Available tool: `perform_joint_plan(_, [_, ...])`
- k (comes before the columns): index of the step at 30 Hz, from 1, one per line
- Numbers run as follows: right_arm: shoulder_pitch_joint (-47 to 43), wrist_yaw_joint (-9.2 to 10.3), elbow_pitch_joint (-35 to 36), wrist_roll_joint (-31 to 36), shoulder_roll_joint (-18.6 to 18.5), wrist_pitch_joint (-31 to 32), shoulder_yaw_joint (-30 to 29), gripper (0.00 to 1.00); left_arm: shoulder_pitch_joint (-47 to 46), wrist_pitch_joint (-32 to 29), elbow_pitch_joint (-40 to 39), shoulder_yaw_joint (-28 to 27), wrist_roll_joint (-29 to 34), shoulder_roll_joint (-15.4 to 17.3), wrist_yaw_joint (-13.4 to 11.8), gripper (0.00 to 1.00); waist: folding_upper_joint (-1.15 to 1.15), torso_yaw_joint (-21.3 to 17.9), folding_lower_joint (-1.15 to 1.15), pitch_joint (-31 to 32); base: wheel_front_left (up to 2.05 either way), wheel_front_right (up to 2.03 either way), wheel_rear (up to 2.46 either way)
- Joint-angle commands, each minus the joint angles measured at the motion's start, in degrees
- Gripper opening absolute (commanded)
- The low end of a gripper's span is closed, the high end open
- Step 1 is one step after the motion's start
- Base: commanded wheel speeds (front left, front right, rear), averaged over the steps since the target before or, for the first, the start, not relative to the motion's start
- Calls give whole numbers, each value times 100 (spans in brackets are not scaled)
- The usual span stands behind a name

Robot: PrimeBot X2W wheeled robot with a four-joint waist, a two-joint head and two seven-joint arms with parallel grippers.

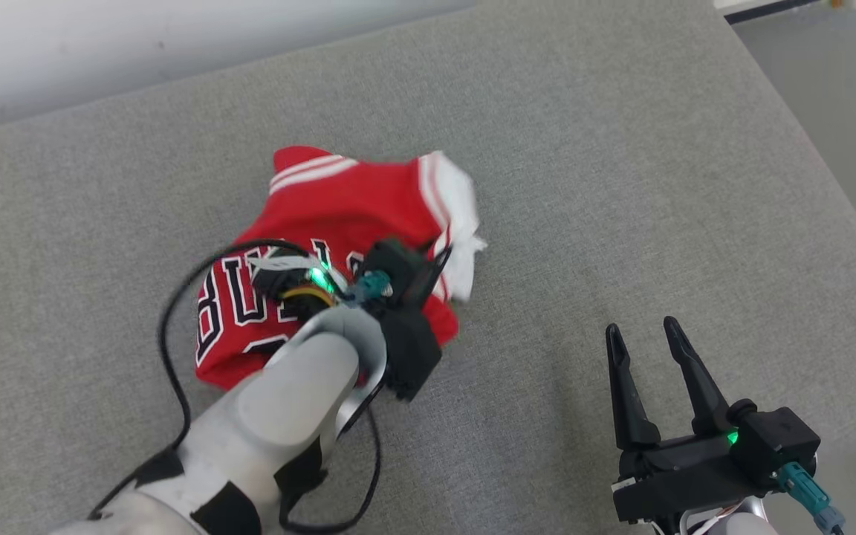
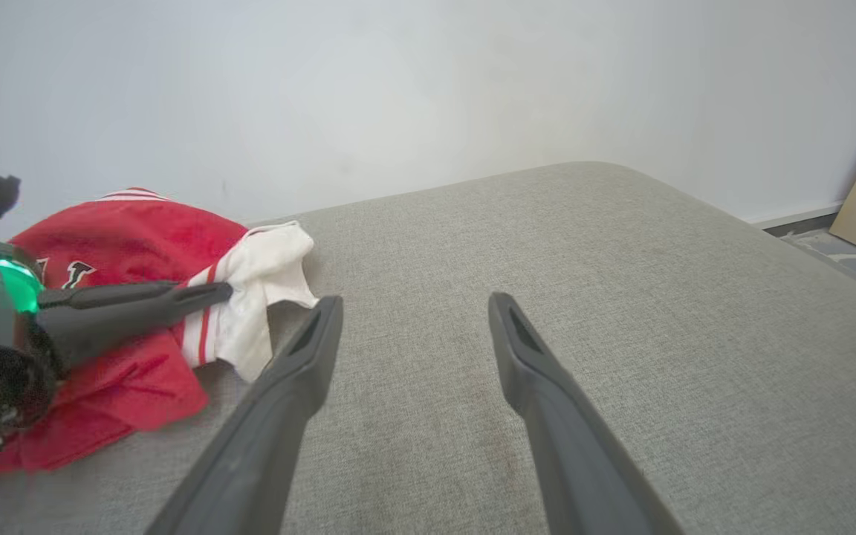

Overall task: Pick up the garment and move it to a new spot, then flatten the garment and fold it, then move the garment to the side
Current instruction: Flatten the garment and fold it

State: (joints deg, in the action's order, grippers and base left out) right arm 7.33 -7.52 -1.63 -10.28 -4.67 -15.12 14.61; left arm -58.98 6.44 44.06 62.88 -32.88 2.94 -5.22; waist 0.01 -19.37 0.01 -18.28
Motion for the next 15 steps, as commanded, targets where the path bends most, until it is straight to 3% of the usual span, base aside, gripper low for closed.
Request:
perform_joint_plan(1, [-75,6,-15,-27,-5,0,29,100,-187,393,-178,-80,-137,-3,-37,0,-1,33,-1,154,0,0,0])
perform_joint_plan(7, [-164,6,-78,-62,-89,0,120,100,-529,887,-1323,-730,-552,-10,-2,0,-1,51,-1,551,0,0,0])
perform_joint_plan(10, [-215,6,-74,-85,-128,0,98,100,-200,877,-2098,-1327,-550,5,24,0,-1,95,-1,673,0,0,0])
perform_joint_plan(15, [-316,6,-30,-87,-187,0,12,100,607,881,-2899,-2045,-684,8,329,0,-1,333,-1,754,0,0,0])
